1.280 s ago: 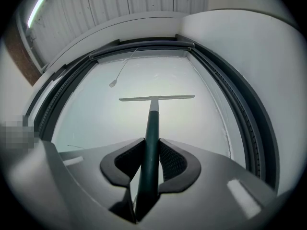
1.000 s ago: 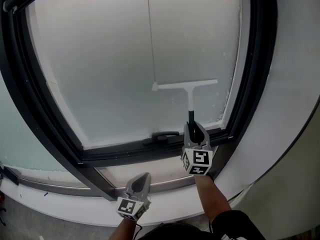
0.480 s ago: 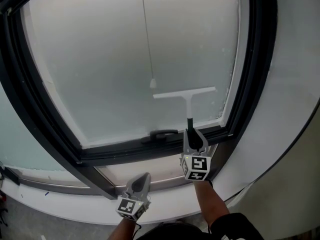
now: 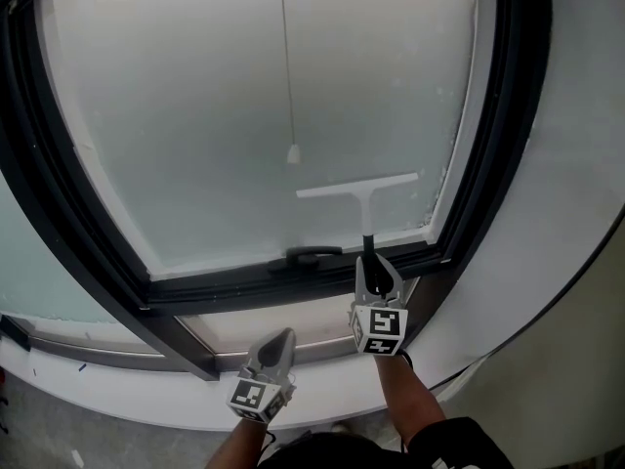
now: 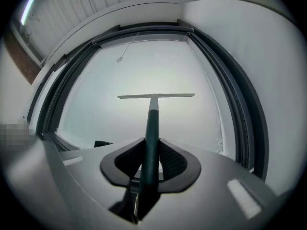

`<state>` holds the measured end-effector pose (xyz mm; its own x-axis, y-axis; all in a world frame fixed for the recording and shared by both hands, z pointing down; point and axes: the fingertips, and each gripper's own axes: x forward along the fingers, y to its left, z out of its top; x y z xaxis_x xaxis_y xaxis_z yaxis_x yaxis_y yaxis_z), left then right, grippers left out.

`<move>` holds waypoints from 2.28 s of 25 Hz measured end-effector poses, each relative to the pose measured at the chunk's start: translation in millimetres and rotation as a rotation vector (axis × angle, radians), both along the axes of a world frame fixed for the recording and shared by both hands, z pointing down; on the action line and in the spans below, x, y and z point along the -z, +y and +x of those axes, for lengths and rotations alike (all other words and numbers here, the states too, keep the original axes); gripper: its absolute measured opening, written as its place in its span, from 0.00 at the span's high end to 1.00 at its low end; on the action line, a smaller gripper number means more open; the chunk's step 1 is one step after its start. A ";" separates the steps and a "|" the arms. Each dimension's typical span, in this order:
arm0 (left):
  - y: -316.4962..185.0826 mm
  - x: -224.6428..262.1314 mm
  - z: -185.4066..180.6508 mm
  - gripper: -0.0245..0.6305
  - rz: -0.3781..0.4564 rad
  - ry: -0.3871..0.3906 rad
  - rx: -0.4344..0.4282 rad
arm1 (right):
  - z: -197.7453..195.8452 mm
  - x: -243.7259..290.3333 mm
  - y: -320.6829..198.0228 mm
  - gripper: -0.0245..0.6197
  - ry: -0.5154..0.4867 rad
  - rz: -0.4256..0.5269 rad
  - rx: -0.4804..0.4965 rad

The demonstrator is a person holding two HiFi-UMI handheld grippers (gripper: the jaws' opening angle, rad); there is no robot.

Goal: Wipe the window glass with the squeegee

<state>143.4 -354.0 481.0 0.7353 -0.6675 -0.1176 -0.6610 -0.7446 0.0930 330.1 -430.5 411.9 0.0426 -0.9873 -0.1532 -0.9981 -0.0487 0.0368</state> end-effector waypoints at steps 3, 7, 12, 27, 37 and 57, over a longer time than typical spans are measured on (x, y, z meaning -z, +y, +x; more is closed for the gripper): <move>1.1 -3.7 5.7 0.96 -0.011 0.002 -0.009 | 0.0 -9.6 3.9 0.81 -0.009 -0.017 0.006; 0.2 -9.4 12.6 0.96 -0.033 0.009 -0.022 | -1.9 -25.3 6.2 0.81 -0.032 -0.043 0.008; 0.5 -9.9 20.2 0.96 -0.032 0.004 -0.047 | -9.3 -47.1 12.3 0.81 -0.084 -0.094 0.011; -5.9 -17.6 33.6 0.96 -0.062 0.010 -0.085 | -17.9 -73.2 18.7 0.81 -0.127 -0.170 0.035; -8.4 -25.9 27.3 0.96 -0.065 0.000 -0.084 | -8.4 -37.4 37.5 0.81 -0.016 -0.042 0.042; -9.9 55.3 110.9 0.96 0.164 0.012 -0.169 | 90.4 308.0 -20.2 0.81 0.070 0.365 0.044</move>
